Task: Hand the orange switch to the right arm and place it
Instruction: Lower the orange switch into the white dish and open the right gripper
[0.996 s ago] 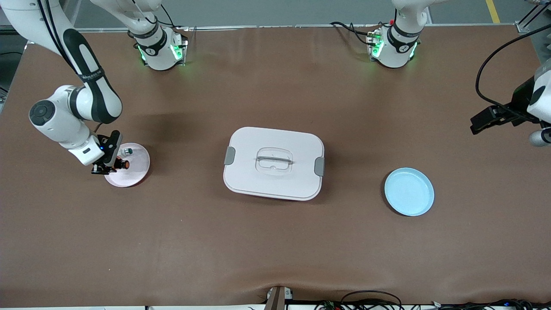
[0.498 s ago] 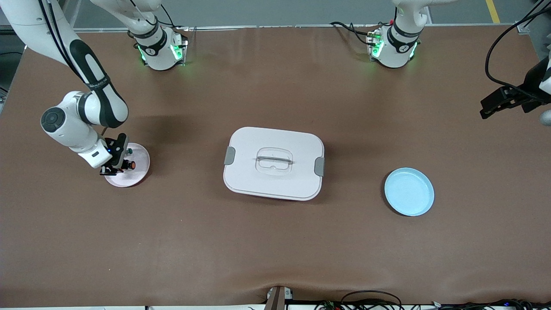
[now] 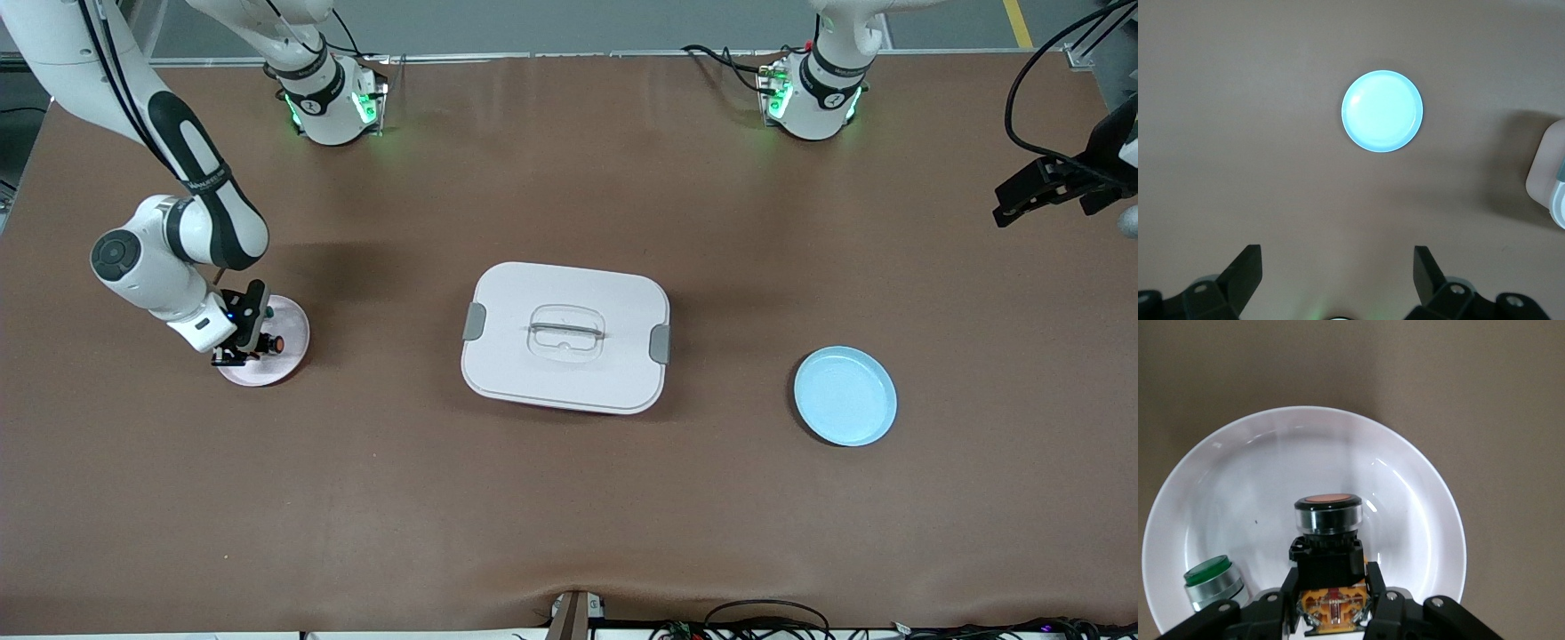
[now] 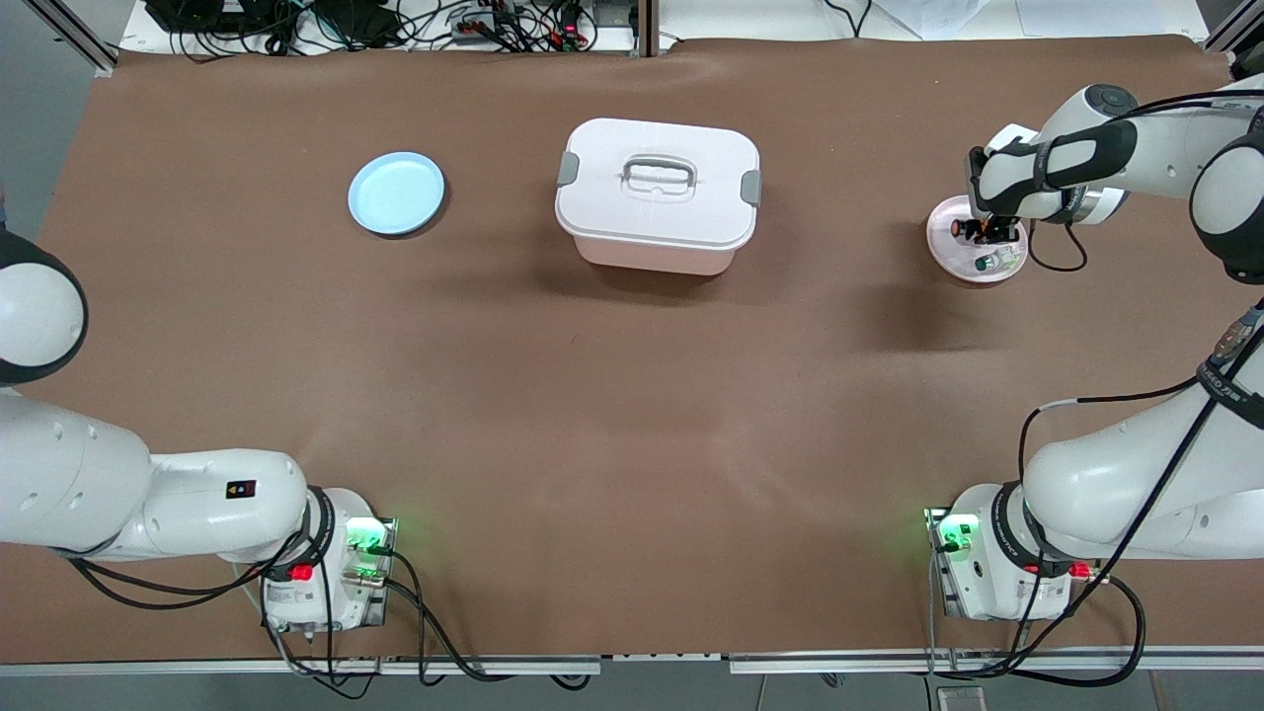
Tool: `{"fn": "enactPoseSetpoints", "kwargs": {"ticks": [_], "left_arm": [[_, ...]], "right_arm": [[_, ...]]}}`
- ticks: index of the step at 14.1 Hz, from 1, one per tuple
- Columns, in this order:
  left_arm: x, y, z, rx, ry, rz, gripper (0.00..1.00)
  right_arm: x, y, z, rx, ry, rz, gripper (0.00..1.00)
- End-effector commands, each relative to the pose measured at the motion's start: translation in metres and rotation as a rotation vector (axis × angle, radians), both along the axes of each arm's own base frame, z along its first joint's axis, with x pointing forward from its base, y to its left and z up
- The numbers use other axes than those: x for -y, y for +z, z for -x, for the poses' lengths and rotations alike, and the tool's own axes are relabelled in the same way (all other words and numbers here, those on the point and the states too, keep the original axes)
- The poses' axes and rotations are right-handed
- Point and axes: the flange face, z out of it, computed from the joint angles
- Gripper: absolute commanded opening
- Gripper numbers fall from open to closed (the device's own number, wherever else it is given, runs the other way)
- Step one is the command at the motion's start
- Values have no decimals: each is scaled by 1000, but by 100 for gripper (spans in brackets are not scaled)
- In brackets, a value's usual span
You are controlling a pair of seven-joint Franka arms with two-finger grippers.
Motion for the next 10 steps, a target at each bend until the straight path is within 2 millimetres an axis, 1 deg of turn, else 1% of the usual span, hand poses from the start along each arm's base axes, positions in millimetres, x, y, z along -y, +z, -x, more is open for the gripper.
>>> {"fn": "enactPoseSetpoints", "kwargs": {"ticks": [1, 4, 5, 6, 10], "left_arm": [[-1, -7, 6, -5, -17, 18, 100], [0, -12, 3, 1, -22, 18, 100], [2, -13, 2, 9, -26, 19, 100], [2, -13, 1, 10, -26, 19, 100], [2, -11, 1, 16, -35, 19, 100]], "right_arm": [[0, -2, -8, 3, -1, -2, 0], [0, -4, -8, 1, -1, -3, 0], [1, -2, -10, 3, -17, -6, 4], [3, 0, -13, 9, -39, -6, 99], [0, 7, -20, -30, -43, -15, 100]]}}
